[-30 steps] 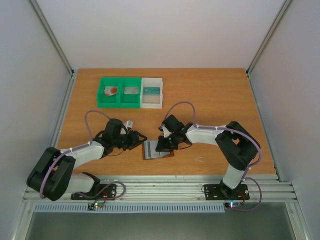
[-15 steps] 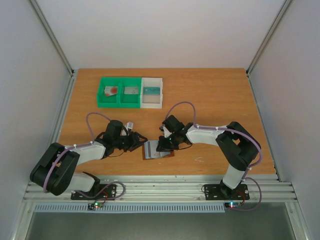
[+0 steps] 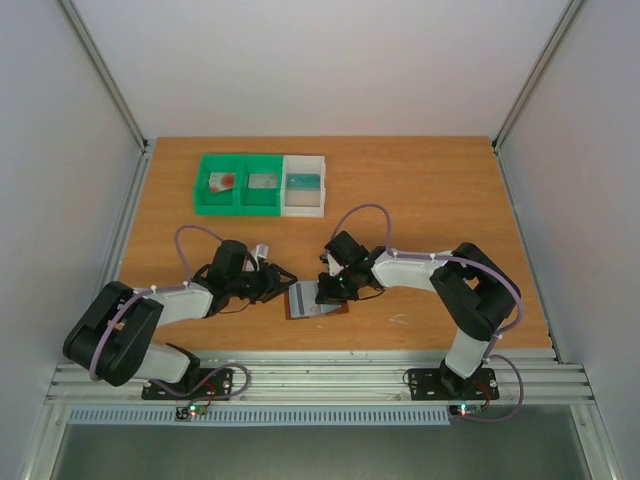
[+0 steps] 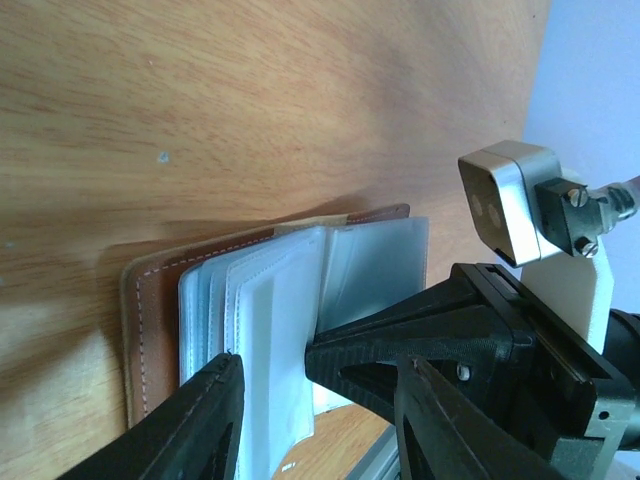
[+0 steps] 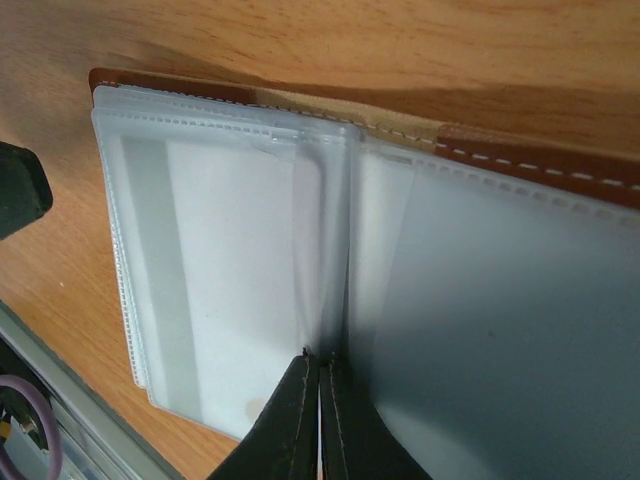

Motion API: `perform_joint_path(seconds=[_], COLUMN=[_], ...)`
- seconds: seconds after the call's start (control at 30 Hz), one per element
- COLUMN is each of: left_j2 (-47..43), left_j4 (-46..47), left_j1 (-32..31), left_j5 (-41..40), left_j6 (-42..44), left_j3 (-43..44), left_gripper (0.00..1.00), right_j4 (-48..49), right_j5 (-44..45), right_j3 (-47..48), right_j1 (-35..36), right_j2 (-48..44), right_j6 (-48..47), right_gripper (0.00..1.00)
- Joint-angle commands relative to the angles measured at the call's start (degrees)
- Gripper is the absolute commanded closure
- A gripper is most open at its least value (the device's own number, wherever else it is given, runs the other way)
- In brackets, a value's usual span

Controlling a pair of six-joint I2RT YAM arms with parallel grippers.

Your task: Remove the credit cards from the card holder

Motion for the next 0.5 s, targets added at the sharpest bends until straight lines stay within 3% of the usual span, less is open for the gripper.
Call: perform_joint_path(seconds=[0.0, 0.47], left_j2=[1.0, 4.7], left_j4=[4.4, 6.4], left_j1=[-1.2, -2.6], left_j5=[0.7, 0.5], left_j6=[-0.2, -0.7], left_j3=[-0.4, 0.2], left_gripper=[0.57, 0.57], right_j4=[-1.1, 0.4], right_j5=[2.5, 1.9], right_j3=[-1.3, -2.3], right_j1=[0.4, 0.3], right_j2=[1.3, 1.5], right_j6=[-0.7, -0.5], right_gripper=[0.98, 0.99])
